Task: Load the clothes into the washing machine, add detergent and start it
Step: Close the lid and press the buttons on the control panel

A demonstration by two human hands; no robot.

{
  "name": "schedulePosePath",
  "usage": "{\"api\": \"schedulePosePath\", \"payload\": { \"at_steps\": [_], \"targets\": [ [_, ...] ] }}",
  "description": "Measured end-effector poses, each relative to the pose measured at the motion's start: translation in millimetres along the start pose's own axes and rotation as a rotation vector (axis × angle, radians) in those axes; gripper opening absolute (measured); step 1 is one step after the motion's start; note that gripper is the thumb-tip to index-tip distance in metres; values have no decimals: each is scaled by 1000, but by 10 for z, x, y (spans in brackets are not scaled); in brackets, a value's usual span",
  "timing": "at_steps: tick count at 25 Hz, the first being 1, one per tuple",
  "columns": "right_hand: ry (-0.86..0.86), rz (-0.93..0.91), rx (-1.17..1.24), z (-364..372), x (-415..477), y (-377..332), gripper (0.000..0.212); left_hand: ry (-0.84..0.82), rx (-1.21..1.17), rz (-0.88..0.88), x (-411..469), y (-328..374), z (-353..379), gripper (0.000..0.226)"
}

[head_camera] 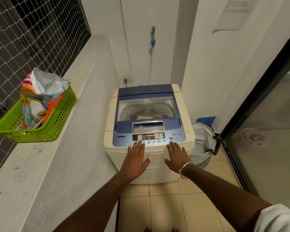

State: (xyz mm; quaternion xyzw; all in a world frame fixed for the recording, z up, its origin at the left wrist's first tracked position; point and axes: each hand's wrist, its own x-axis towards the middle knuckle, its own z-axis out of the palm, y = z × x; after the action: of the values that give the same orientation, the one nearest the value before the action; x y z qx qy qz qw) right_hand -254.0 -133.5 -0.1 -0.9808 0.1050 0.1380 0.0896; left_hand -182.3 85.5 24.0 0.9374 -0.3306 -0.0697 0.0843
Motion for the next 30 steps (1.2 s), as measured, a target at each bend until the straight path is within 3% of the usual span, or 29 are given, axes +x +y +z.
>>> {"api": "schedulePosePath", "payload": {
  "at_steps": [9, 30],
  "targets": [
    [83, -73, -64, 94, -407, -244, 83, -51, 6, -36, -380, -32, 128, 74],
    [48, -89, -61, 158, -487, -302, 81, -61, -14, -48, -494, 67, 206, 73]
  ]
}}
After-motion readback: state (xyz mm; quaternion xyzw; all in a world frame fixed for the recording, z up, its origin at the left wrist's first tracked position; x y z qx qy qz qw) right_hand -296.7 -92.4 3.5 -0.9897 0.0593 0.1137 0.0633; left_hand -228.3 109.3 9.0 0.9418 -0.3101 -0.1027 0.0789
